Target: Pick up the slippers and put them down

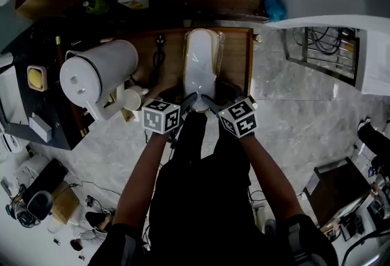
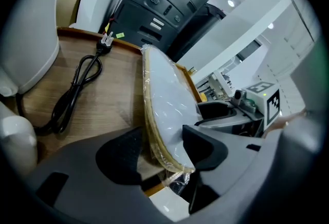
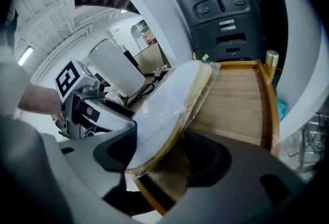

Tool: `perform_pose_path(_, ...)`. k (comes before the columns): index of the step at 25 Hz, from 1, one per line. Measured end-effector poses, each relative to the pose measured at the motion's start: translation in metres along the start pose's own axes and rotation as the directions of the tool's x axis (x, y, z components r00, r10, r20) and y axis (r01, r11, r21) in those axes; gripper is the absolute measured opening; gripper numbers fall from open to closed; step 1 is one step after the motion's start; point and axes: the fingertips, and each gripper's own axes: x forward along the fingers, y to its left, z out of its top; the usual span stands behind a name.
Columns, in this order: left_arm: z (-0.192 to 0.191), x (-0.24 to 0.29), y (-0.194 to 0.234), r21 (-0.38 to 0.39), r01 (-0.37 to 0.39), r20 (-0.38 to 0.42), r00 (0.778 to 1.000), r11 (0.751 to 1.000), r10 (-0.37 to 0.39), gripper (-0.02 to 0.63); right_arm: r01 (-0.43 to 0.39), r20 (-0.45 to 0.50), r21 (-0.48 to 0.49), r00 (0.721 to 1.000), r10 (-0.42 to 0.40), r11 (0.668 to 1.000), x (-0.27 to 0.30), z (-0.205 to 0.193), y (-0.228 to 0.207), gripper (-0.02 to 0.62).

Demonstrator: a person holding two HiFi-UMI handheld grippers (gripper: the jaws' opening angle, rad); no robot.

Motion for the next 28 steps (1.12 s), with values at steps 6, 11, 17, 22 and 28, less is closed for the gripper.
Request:
perform_pose_path(6,0.007,-0.01,0.004,0.042,-0.065,0.016,0.998,0.997,0.065,0.259,0.024,0.021,-0.056,1.0,-0.023,0.998,-0.011,0.011,0.003,0.283)
perform_pose_path(11,0.012,-0.022,-0.005,0.053,-0.046,0.029,0.999,0.998,0.045,0.259,0.041,0.044,-0.065,0.998,-0.039,0.997,-0.025,0.02,0.008,0.284)
perform_pose_path(17,0.021,-0.04,-0.029,0.121,-0.033,0.051,0.998,0.992,0.027,0.259,0.046,0.064,-0.113,0.997,-0.039,0.993,-0.046,0.03,0.027,0.281)
perform_pose_path(22,0.024,-0.059,-0.063,0.187,0.024,0.072,0.997,0.982,-0.039,0.234,-0.004,0.064,-0.175,0.998,0.016,0.985,-0.065,0.035,0.055,0.094)
perform_pose_path(28,0.03,-0.087,-0.091,0.229,0.049,0.137,0.987,0.972,-0.082,0.035,-0.028,0.121,-0.203,0.991,0.053,0.979,-0.091,0.049,0.08,0.009)
